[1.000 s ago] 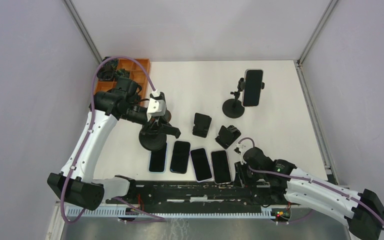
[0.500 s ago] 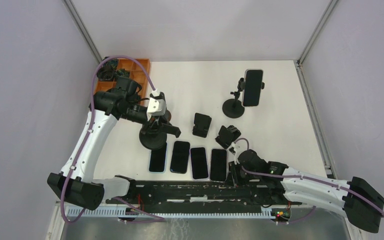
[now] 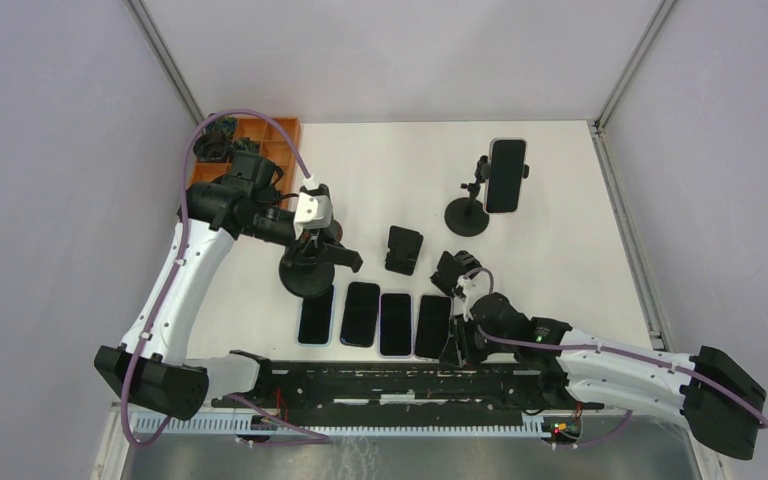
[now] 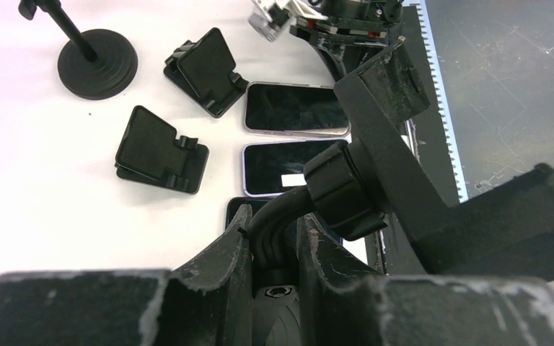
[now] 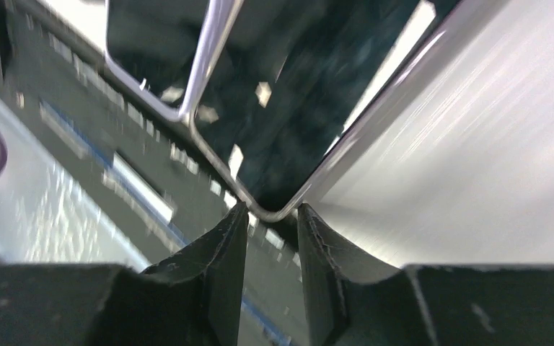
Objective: Remove the phone from the phone stand
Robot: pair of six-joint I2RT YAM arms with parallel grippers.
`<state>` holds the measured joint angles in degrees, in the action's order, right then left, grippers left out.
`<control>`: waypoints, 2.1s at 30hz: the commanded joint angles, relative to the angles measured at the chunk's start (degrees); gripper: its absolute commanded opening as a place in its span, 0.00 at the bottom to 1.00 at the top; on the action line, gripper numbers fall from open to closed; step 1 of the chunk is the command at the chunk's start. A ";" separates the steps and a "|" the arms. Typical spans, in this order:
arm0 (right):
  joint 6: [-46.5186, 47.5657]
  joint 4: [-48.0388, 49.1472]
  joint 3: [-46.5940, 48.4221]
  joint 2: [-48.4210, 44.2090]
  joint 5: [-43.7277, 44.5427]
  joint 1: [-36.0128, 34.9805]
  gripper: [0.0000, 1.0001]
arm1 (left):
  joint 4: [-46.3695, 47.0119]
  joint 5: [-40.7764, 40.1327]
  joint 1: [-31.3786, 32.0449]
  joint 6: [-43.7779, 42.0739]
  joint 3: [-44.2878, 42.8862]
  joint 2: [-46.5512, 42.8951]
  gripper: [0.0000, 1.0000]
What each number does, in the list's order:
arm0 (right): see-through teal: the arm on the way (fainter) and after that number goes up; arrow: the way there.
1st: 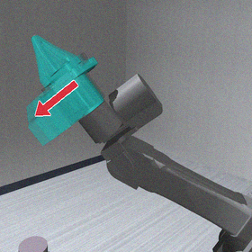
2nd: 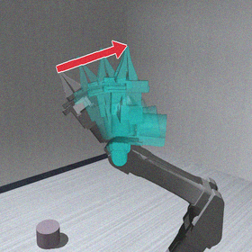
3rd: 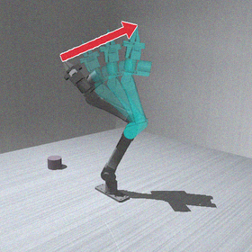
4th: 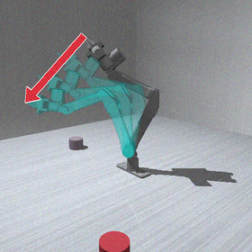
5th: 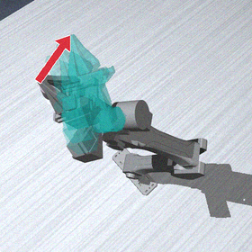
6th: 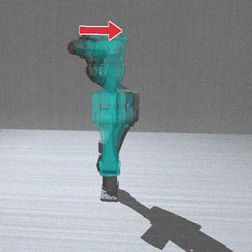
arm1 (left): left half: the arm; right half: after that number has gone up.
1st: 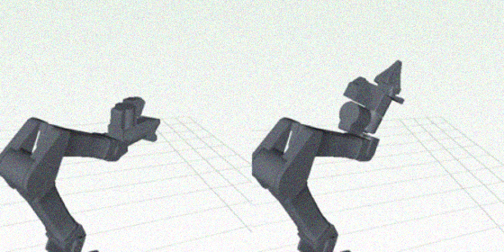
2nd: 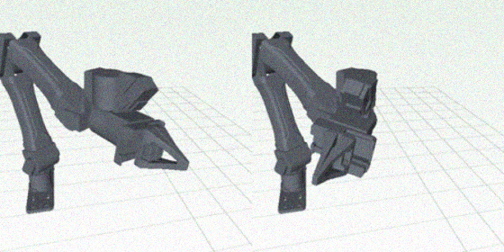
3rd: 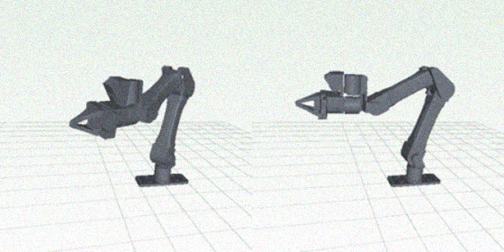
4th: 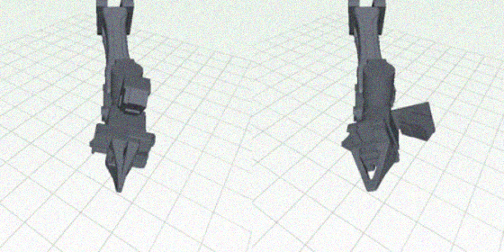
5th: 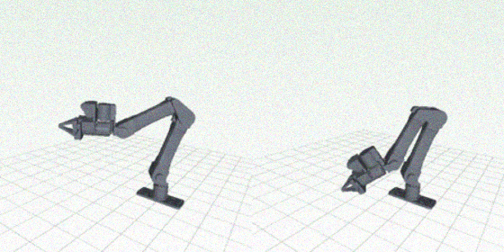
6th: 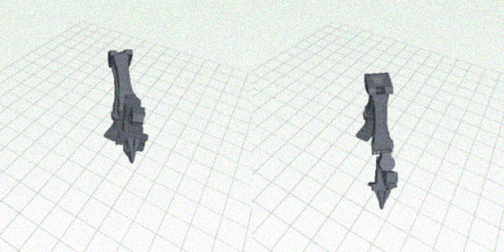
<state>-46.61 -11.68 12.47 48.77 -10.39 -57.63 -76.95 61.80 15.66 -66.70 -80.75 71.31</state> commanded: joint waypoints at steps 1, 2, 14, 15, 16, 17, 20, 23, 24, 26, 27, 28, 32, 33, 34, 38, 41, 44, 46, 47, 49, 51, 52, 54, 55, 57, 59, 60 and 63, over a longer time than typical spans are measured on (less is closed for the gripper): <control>4.13 7.46 5.12 -0.57 13.01 3.65 0.38 | 2.87 3.41 -0.10 2.54 -2.94 -0.42 0.02; 4.13 7.84 5.25 -0.49 12.73 4.11 0.38 | 2.98 3.56 -0.10 2.60 -2.86 -0.44 0.02; 10.08 -5.12 20.06 -8.96 6.67 4.30 0.76 | 4.26 5.57 -0.10 3.17 -2.58 -0.49 0.02; 10.70 -3.99 22.14 -8.61 5.25 4.28 0.77 | 4.57 5.90 -0.10 3.34 -2.64 -0.33 0.02; 10.79 -2.16 24.52 -7.45 3.49 4.30 0.78 | 4.90 6.14 -0.10 3.52 -2.72 -0.09 0.02; 10.79 -0.21 26.56 -5.94 1.49 4.32 0.78 | 5.07 6.28 -0.10 3.75 -2.91 0.06 0.02; 8.56 9.04 32.61 0.98 -6.87 4.28 0.78 | 5.14 6.00 -0.10 3.74 -3.39 0.48 0.02; 6.52 15.82 39.89 9.25 -14.89 4.32 0.80 | 5.14 4.68 -0.10 2.55 -3.22 0.12 0.02; 6.41 16.13 42.92 12.24 -17.63 4.35 0.82 | 5.10 4.04 -0.15 1.93 -3.00 -0.13 0.02; 6.15 16.26 47.80 16.96 -21.27 4.11 0.89 | 5.14 3.09 -0.10 1.11 -2.66 -0.32 0.02; 6.25 16.02 49.57 18.56 -22.11 4.03 0.95 | 5.14 2.85 -0.10 0.93 -2.55 -0.33 0.02; 6.76 15.55 51.36 20.22 -22.53 3.80 0.98 | 5.14 2.76 -0.10 0.75 -2.38 -0.29 0.02; 7.63 13.46 55.69 24.32 -23.30 3.57 0.98 | 5.16 3.06 -0.02 0.09 -1.89 -0.06 0.02; 7.65 13.35 56.34 25.13 -23.91 3.58 0.98 | 5.18 3.21 -0.02 0.14 -1.89 0.09 0.02; 7.51 13.58 56.63 25.77 -24.40 3.60 0.98 | 5.15 3.36 -0.02 0.01 -1.98 0.26 0.02; 6.18 16.71 56.28 27.37 -25.98 3.46 0.81 | 5.14 3.60 0.07 -0.27 -1.86 0.68 0.02; 5.20 19.62 56.50 28.67 -28.01 3.56 0.57 | 4.99 3.18 0.07 -0.77 -1.34 0.83 0.02; 4.88 21.21 57.33 30.20 -30.56 3.57 0.51 | 2.94 3.05 0.16 -2.96 -1.32 1.38 0.02; 4.54 21.56 58.23 31.30 -31.86 3.59 0.50 | 1.19 2.91 0.16 -4.45 -1.37 1.91 0.02; 4.30 21.78 58.52 31.60 -32.26 3.60 0.50 | 0.17 2.78 0.16 -5.47 -1.55 2.13 0.02; 4.18 21.92 58.75 31.77 -32.45 3.63 0.50 | -1.71 2.44 0.24 -6.98 -1.69 2.50 0.02; 4.15 22.07 58.72 31.82 -32.74 3.77 0.49 | -2.06 1.95 0.25 -7.49 -1.64 2.76 0.02; 4.06 22.42 58.70 31.83 -32.97 3.84 0.47 | -2.09 1.85 0.25 -7.56 -1.55 2.80 0.02; 4.00 22.67 58.55 31.99 -33.29 4.34 0.43 | -2.07 1.67 0.25 -7.69 -1.38 2.87 0.02; 3.50 23.31 58.04 32.00 -33.29 4.52 0.40 | -2.04 1.52 0.25 -7.73 -1.37 2.92 0.02; 2.20 25.24 56.74 31.89 -33.33 5.08 0.38 | -2.07 0.96 0.25 -8.21 -1.33 2.95 0.02; 1.59 25.11 56.79 32.30 -33.03 5.55 0.31 | -2.07 0.49 0.25 -8.26 -1.41 3.09 0.03; 1.40 24.90 57.04 32.42 -32.90 5.87 0.26 | -2.00 0.31 0.25 -8.23 -1.51 3.13 0.08; 1.21 23.20 57.60 31.83 -29.25 7.46 0.05 | -1.00 -0.46 0.25 -6.53 -1.91 3.23 0.45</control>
<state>-43.90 6.68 68.03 81.62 -42.13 -51.99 -79.11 63.13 15.84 -71.33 -81.06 74.48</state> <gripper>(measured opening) 0.338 0.301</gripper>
